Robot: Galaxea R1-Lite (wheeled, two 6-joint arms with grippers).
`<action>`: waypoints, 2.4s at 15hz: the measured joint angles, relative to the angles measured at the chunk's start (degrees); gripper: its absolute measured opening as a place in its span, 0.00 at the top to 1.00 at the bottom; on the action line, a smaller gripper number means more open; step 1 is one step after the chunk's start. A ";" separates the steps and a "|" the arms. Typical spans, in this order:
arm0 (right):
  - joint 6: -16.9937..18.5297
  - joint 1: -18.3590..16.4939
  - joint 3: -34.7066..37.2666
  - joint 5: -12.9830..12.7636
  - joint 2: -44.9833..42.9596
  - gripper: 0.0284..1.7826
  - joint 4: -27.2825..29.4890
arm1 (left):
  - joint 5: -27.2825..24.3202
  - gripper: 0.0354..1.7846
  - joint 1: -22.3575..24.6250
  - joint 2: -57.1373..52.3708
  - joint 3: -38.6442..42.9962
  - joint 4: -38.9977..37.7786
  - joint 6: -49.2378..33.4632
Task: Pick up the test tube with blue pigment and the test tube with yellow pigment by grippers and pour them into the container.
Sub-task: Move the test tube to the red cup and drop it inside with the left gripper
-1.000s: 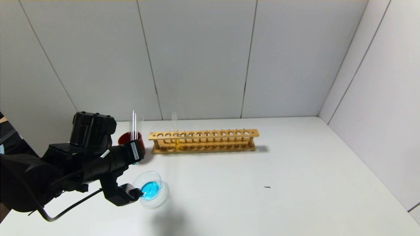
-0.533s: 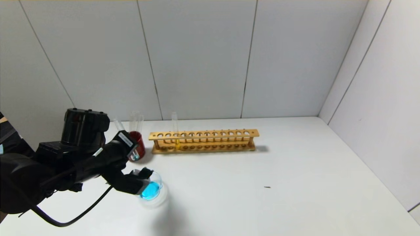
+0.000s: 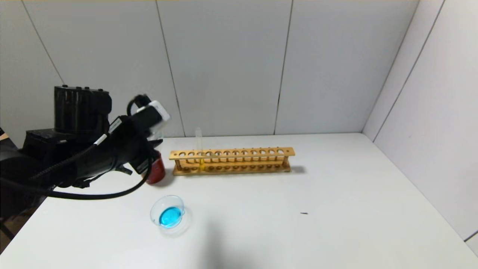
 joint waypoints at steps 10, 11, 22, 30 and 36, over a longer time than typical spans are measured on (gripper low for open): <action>0.00 0.00 0.00 0.02 0.00 0.02 0.00 | -12.95 0.84 14.45 2.07 0.46 -16.70 -31.39; 0.00 0.00 0.00 0.02 0.00 0.02 0.00 | -13.91 0.84 15.09 3.15 0.22 -17.83 -31.98; 0.00 0.00 0.00 0.02 0.00 0.02 0.00 | -14.10 0.84 21.75 13.98 1.06 -22.91 -33.50; 0.00 0.00 0.00 0.02 0.00 0.02 0.00 | -14.35 0.83 21.53 22.81 2.04 -34.56 -33.57; 0.00 0.00 0.00 0.02 0.00 0.02 0.00 | -14.24 0.50 21.53 22.97 2.30 -34.60 -33.44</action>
